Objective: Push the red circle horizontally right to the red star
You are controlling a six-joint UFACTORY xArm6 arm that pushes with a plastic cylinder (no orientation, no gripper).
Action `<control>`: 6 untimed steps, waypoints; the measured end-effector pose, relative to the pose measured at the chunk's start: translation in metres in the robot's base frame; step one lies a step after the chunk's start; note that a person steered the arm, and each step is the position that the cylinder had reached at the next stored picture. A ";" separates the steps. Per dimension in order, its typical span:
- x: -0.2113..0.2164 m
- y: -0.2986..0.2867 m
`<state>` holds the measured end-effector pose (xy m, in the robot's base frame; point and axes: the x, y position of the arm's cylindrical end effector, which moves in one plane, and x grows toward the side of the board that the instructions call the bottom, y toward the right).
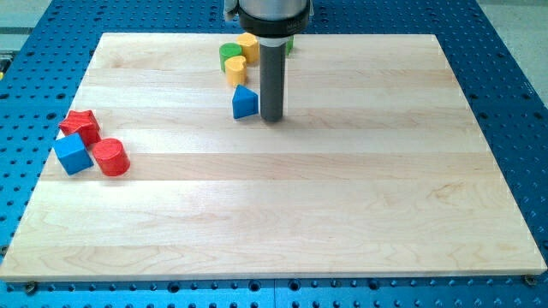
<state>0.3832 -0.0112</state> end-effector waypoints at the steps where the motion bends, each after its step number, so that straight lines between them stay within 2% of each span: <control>1: -0.006 -0.044; 4: -0.027 -0.030; 5: 0.037 -0.024; 6: 0.148 -0.072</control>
<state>0.5308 -0.0831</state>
